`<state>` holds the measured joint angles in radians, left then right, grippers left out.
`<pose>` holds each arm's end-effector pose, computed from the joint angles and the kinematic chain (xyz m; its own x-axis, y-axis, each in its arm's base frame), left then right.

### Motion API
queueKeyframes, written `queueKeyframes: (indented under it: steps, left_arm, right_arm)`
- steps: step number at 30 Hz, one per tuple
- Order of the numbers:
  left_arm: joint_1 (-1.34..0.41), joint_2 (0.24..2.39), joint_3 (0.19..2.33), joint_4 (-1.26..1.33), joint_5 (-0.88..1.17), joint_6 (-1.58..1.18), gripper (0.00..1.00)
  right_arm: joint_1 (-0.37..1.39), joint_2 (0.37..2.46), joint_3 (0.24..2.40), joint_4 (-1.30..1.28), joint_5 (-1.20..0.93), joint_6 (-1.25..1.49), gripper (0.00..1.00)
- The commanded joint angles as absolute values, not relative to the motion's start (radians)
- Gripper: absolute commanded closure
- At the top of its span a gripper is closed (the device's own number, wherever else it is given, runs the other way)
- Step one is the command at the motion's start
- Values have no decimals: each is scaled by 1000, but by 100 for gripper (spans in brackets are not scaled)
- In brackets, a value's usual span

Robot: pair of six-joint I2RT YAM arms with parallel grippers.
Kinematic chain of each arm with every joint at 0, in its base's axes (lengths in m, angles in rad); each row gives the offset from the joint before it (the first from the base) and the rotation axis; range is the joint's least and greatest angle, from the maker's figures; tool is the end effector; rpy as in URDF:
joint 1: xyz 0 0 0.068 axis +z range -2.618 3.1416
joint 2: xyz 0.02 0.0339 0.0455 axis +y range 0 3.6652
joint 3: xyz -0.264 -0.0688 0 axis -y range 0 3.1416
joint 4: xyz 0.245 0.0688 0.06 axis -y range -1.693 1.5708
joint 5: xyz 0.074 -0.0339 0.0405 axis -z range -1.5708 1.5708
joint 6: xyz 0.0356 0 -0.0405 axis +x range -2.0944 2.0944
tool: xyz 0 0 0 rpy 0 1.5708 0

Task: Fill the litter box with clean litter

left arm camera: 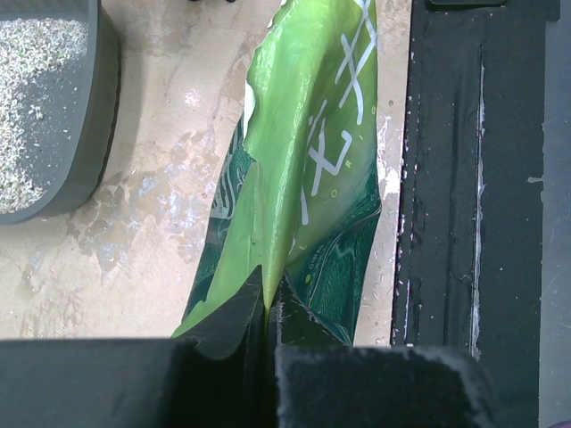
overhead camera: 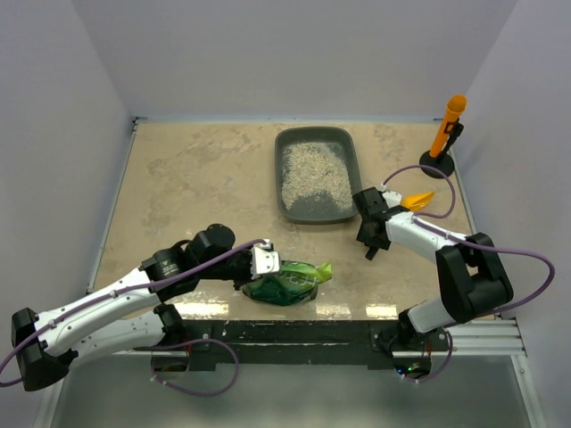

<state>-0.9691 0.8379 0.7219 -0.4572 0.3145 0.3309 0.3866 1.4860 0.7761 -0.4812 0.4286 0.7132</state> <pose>0.0952 -0.1582 0.2825 0.0122 0.5281 -0.8491 0.9803 0.1612 0.1143 0.2482 0.0851 0.1636 -0.7816 0.3243 -0.5328 0.4114 0.9101 -0.0494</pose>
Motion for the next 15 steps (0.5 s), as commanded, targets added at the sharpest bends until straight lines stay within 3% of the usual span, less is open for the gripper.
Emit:
queueKeyframes:
  steps: [1,7,11,15]
  left_arm:
    - [-971,795,750,-350,350,305,95]
    - [-971,796,749,-347,357,304,95]
    - [-971,790,747,-347,356,302,95]
    - [-971,781,746,-347,348,301,96]
  right_arm:
    - [384,1477,822,-474,485,716,54]
    - [387,1457,819,-483,499,718,68]
    - [385,1457,813,-477,483,723,97]
    - [385,1444,816,-479,468,724,100]
